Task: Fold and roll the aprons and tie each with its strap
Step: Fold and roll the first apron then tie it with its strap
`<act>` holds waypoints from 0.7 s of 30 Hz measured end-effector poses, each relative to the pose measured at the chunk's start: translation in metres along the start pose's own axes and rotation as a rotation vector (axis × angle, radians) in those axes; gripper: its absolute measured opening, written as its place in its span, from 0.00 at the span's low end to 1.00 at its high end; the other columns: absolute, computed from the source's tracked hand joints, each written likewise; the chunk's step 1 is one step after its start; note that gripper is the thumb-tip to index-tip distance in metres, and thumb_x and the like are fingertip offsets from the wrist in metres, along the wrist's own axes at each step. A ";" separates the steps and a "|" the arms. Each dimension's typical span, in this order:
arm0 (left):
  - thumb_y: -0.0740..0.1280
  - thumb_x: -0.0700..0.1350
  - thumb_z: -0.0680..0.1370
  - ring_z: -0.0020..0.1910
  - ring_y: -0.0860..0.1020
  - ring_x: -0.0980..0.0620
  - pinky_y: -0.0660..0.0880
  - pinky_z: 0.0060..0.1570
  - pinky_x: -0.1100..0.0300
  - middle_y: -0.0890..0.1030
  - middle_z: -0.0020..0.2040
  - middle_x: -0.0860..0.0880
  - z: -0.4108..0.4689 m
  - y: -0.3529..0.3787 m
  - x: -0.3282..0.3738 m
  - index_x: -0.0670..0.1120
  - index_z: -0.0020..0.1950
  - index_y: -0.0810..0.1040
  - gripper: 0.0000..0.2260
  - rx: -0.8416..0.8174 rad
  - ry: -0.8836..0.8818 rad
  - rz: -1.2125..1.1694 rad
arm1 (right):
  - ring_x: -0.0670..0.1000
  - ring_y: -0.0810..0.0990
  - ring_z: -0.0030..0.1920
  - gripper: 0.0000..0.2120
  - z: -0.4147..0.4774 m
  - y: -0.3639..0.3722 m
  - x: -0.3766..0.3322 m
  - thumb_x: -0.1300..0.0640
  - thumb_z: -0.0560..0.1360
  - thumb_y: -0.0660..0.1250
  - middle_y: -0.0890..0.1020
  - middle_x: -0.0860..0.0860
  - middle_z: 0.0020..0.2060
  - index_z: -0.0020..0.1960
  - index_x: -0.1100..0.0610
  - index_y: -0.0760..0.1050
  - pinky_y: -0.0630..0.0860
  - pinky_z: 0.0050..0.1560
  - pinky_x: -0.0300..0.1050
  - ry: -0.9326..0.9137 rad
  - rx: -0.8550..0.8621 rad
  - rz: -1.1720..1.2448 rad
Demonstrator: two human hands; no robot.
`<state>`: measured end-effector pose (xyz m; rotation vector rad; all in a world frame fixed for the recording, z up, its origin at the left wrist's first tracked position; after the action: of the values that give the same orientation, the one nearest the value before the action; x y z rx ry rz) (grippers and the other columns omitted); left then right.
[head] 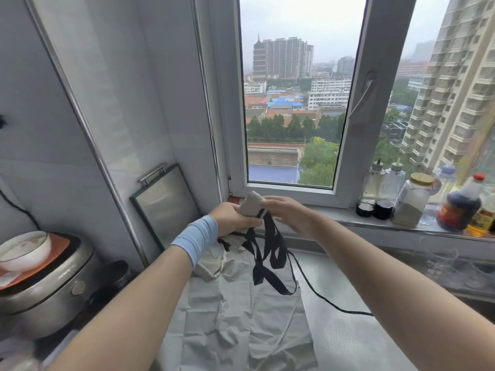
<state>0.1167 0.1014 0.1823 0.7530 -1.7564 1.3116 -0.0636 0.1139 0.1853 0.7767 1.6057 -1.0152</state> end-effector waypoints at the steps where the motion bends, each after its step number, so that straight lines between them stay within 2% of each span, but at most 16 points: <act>1: 0.78 0.59 0.58 0.36 0.78 0.54 0.76 0.43 0.60 0.82 0.35 0.54 0.002 0.001 0.002 0.50 0.44 0.84 0.19 -0.008 0.014 0.015 | 0.56 0.80 0.57 0.20 0.001 0.002 -0.003 0.42 0.71 0.72 0.83 0.55 0.56 0.57 0.54 0.82 0.67 0.67 0.56 -0.018 0.045 -0.039; 3: 0.79 0.56 0.61 0.36 0.77 0.55 0.74 0.41 0.62 0.81 0.35 0.54 0.002 0.002 0.004 0.50 0.43 0.84 0.16 -0.022 0.029 0.036 | 0.53 0.81 0.44 0.14 0.005 0.003 -0.007 0.51 0.72 0.75 0.85 0.56 0.44 0.52 0.59 0.83 0.77 0.54 0.50 -0.045 0.152 -0.050; 5: 0.79 0.54 0.62 0.36 0.78 0.56 0.76 0.41 0.63 0.81 0.35 0.53 0.002 0.003 0.002 0.48 0.42 0.83 0.15 -0.086 0.012 0.063 | 0.48 0.79 0.33 0.11 0.007 -0.001 -0.009 0.55 0.72 0.76 0.82 0.52 0.33 0.49 0.61 0.83 0.77 0.39 0.42 -0.034 0.219 -0.040; 6: 0.79 0.51 0.65 0.33 0.78 0.57 0.76 0.39 0.65 0.80 0.33 0.54 0.001 0.004 0.001 0.47 0.39 0.80 0.12 -0.122 -0.005 0.075 | 0.47 0.76 0.29 0.11 0.005 -0.004 -0.010 0.54 0.72 0.76 0.80 0.51 0.29 0.49 0.61 0.82 0.74 0.34 0.40 -0.019 0.249 -0.061; 8: 0.78 0.45 0.69 0.28 0.76 0.59 0.73 0.33 0.67 0.77 0.29 0.54 0.002 0.005 -0.001 0.49 0.34 0.76 0.11 -0.159 -0.013 0.092 | 0.46 0.73 0.27 0.13 0.005 -0.007 -0.004 0.52 0.72 0.76 0.77 0.51 0.28 0.49 0.61 0.82 0.69 0.32 0.40 0.000 0.281 -0.084; 10: 0.78 0.43 0.69 0.29 0.76 0.56 0.73 0.35 0.64 0.77 0.29 0.54 0.005 0.007 -0.004 0.49 0.35 0.76 0.11 -0.143 -0.003 0.083 | 0.48 0.75 0.30 0.12 0.003 -0.003 0.003 0.54 0.72 0.76 0.78 0.52 0.32 0.51 0.60 0.82 0.73 0.33 0.41 -0.008 0.258 0.020; 12: 0.78 0.42 0.69 0.32 0.77 0.54 0.76 0.38 0.62 0.79 0.32 0.52 0.006 0.009 -0.010 0.47 0.40 0.79 0.08 -0.138 -0.016 0.027 | 0.50 0.78 0.34 0.11 0.002 -0.001 0.010 0.59 0.73 0.75 0.82 0.53 0.37 0.55 0.57 0.81 0.77 0.35 0.42 -0.013 0.197 0.108; 14: 0.78 0.44 0.69 0.38 0.80 0.51 0.79 0.44 0.59 0.83 0.39 0.48 0.011 0.010 -0.025 0.44 0.49 0.82 0.12 -0.126 -0.063 -0.047 | 0.50 0.80 0.36 0.12 0.001 -0.004 0.021 0.62 0.73 0.74 0.85 0.52 0.42 0.55 0.53 0.81 0.79 0.36 0.42 0.032 0.148 0.045; 16: 0.78 0.47 0.69 0.44 0.81 0.49 0.79 0.50 0.57 0.84 0.46 0.45 0.011 0.012 -0.040 0.43 0.55 0.81 0.18 -0.111 -0.106 -0.107 | 0.48 0.80 0.32 0.09 -0.002 -0.013 0.039 0.63 0.74 0.73 0.84 0.53 0.37 0.52 0.54 0.82 0.79 0.35 0.41 0.122 0.178 -0.064; 18: 0.77 0.48 0.70 0.46 0.80 0.48 0.76 0.52 0.57 0.83 0.49 0.43 0.018 0.020 -0.061 0.41 0.58 0.80 0.21 -0.123 -0.166 -0.247 | 0.48 0.80 0.27 0.05 0.001 -0.025 0.067 0.64 0.75 0.71 0.83 0.53 0.32 0.50 0.59 0.82 0.77 0.33 0.42 0.202 0.215 -0.058; 20: 0.77 0.48 0.70 0.44 0.80 0.48 0.76 0.47 0.59 0.82 0.47 0.43 0.016 0.029 -0.078 0.39 0.59 0.78 0.22 -0.121 -0.217 -0.384 | 0.49 0.77 0.26 0.04 -0.001 -0.032 0.088 0.62 0.76 0.69 0.83 0.51 0.32 0.50 0.60 0.81 0.73 0.29 0.43 0.247 0.248 -0.043; 21: 0.76 0.47 0.71 0.39 0.80 0.50 0.78 0.40 0.61 0.83 0.44 0.44 0.013 0.034 -0.082 0.39 0.59 0.77 0.21 -0.118 -0.238 -0.418 | 0.49 0.75 0.24 0.04 -0.003 -0.036 0.098 0.62 0.77 0.69 0.83 0.51 0.32 0.49 0.61 0.81 0.69 0.26 0.40 0.271 0.265 -0.040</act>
<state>0.1264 0.0988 0.0931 1.1727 -1.7185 0.8587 -0.1208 0.1001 0.0992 1.1040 1.7400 -1.2076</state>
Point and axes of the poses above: each hand's wrist, its own z-axis towards the middle knuckle, its own y-axis out of the palm, x = y × z, the point moved 3 cm from there along z, towards the middle knuckle
